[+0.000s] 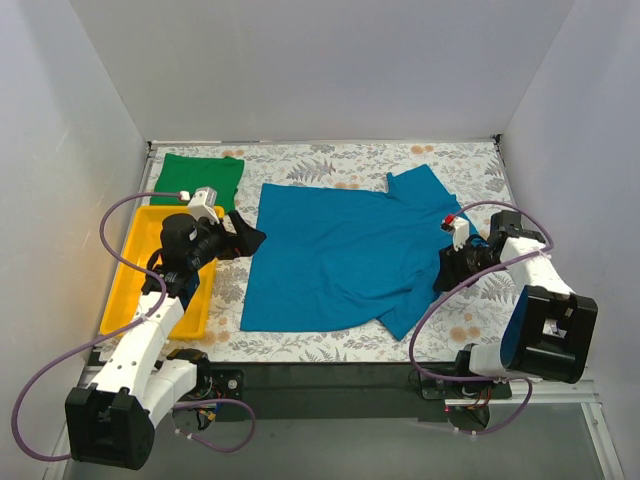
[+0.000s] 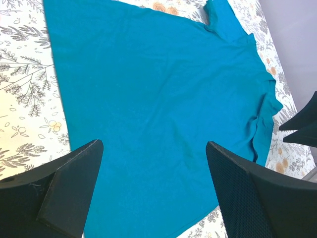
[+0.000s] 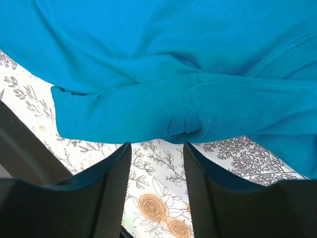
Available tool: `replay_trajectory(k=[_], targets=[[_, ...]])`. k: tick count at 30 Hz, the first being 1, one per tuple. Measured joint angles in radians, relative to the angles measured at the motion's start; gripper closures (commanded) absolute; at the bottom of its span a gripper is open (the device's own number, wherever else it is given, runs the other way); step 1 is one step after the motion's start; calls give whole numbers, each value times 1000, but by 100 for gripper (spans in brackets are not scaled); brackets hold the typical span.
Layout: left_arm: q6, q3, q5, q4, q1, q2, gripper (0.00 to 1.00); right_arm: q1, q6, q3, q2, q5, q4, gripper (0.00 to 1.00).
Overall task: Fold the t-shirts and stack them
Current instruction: Flatten the tshirt out
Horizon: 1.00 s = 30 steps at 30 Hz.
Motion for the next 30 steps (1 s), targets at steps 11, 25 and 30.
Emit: replay_trajectory(k=[11, 25, 30], targets=[[0, -1, 11, 8, 0, 0, 16, 89, 86, 16, 94, 76, 31, 60], [0, -1, 11, 8, 0, -1, 16, 114, 177, 16, 154, 148, 92, 99], [0, -1, 11, 8, 0, -7, 16, 115, 146, 21, 98, 197, 65, 99]])
